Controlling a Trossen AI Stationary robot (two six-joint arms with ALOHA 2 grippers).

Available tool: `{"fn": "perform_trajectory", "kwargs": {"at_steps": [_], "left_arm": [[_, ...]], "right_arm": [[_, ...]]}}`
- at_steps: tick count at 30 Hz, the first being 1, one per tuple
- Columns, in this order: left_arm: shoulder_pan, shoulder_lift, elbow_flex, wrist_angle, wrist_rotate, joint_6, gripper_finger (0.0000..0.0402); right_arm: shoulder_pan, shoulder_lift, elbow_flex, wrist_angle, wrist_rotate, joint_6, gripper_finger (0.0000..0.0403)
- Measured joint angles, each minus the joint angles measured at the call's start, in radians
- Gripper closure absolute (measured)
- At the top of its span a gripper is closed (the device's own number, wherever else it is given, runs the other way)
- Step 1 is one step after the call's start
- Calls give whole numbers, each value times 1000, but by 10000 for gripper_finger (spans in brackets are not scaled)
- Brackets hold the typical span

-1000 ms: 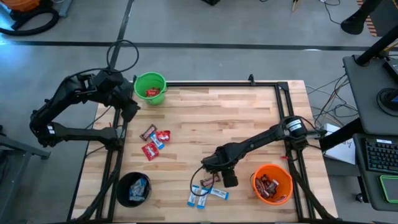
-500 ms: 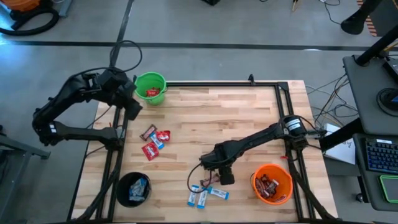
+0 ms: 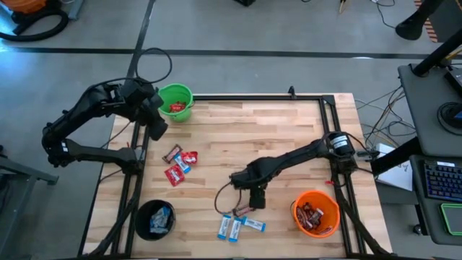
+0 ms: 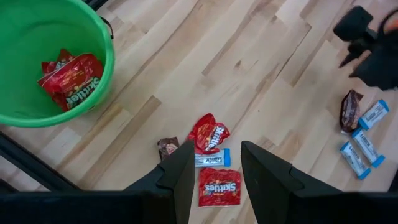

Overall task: Sort candy
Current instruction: Put the brown chocolate into the orange bucket

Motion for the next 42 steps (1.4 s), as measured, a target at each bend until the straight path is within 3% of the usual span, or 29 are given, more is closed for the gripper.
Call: {"fn": "perform_trajectory", "kwargs": {"at_steps": [4, 10, 23, 29, 34, 42], "left_arm": [[0, -18, 0, -17, 0, 0, 288], [0, -52, 0, -18, -1, -8, 288], [0, -83, 0, -20, -2, -19, 288], [0, -91, 0, -21, -1, -29, 288], [0, -101, 0, -28, -1, -35, 288], [0, -120, 0, -38, -1, -41, 288]], "right_arm": [[-29, 0, 0, 11, -7, 29, 277], [-36, 0, 8, 61, -97, 84, 277], [46, 0, 59, 86, -102, 162, 277], [81, 69, 78, 91, -132, 198, 277], [102, 161, 177, 63, -161, 172, 277], [99, 288, 438, -146, -131, -46, 277]]}}
